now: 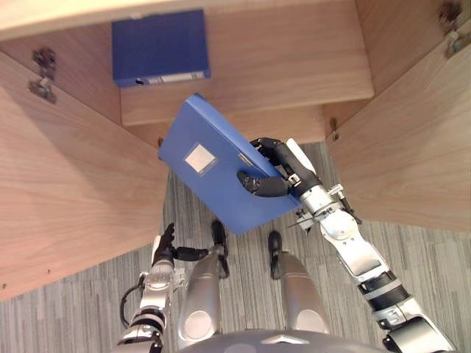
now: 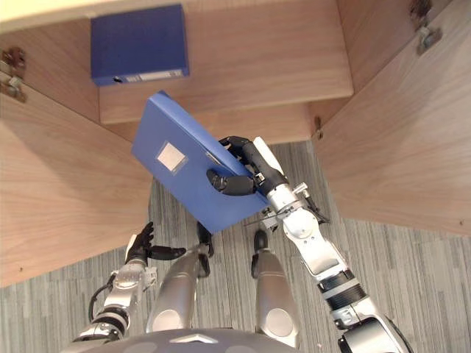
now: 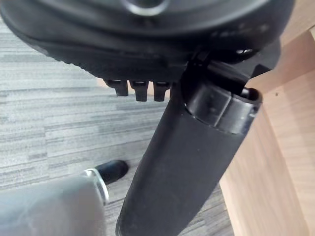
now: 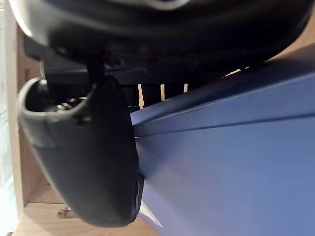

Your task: Walk over to the cabinet, pick up the folder, carry it to the office cabinet, place the folder inside the office cabinet, then close the office cabinet door

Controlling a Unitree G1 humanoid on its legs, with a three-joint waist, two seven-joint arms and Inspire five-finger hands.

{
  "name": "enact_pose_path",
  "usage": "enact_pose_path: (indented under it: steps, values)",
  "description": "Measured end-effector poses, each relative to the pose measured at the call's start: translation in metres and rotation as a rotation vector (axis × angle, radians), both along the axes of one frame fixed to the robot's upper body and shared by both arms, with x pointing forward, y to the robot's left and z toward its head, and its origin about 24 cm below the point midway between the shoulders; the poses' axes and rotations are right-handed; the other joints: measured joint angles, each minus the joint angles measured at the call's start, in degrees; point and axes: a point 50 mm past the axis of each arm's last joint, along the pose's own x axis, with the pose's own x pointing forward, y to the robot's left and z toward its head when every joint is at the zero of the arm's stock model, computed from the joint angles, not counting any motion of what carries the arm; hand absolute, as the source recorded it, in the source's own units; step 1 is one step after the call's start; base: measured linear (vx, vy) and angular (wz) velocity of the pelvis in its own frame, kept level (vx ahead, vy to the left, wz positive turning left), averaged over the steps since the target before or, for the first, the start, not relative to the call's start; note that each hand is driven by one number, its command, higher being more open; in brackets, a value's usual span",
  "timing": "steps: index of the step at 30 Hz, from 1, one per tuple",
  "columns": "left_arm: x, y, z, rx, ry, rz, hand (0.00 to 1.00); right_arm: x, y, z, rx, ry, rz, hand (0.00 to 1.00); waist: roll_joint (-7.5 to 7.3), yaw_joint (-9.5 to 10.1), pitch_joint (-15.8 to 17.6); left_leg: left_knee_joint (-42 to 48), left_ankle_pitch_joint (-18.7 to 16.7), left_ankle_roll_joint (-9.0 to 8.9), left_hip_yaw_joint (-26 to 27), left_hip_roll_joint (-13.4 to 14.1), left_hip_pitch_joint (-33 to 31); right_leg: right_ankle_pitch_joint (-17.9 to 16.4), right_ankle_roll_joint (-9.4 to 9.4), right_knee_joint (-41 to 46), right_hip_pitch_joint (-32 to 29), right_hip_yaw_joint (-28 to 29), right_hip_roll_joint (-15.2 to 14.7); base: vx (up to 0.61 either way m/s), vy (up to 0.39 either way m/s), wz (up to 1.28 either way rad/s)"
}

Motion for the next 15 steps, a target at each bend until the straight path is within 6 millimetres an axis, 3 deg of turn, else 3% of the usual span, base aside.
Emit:
enact_pose_path:
  steps: [5,6,11,15]
  values:
    - [0.025,-0.005,0.027,0.011,-0.143,-0.033,1.00,-0.002,-0.002,0.021,0.082,-0.075,-0.019,0.00,1.08,0.51,2.02,11.86,-4.83,0.19,0.17,3.14,-11.30,-4.10,-0.66,9.19,-9.29,-1.70,-0.07,-0.13,-0.028,0.14]
    - [0.031,-0.007,0.033,0.009,-0.176,-0.041,1.00,-0.005,-0.001,0.032,0.133,-0.110,-0.014,0.00,1.20,0.70,2.25,14.62,-5.61,0.37,1.37,4.62,-14.45,-4.93,-0.79,11.48,-12.21,-1.95,-0.09,-0.07,0.003,0.11]
    - [0.055,-0.024,0.060,-0.029,-0.311,-0.068,1.00,0.001,-0.009,0.069,0.465,-0.200,-0.067,0.00,1.07,2.20,4.63,23.86,-7.83,1.22,0.30,5.83,-24.67,-7.53,-0.62,20.42,-21.63,-2.10,-0.57,-0.05,0.021,0.08]
    - [0.067,-0.031,0.081,-0.044,-0.406,-0.076,1.00,0.009,-0.031,0.088,0.676,-0.249,-0.157,0.00,1.13,3.50,6.24,28.27,-9.36,1.44,-0.44,5.97,-29.94,-9.22,-0.46,24.81,-26.42,-2.17,-1.12,-0.05,0.028,0.07]
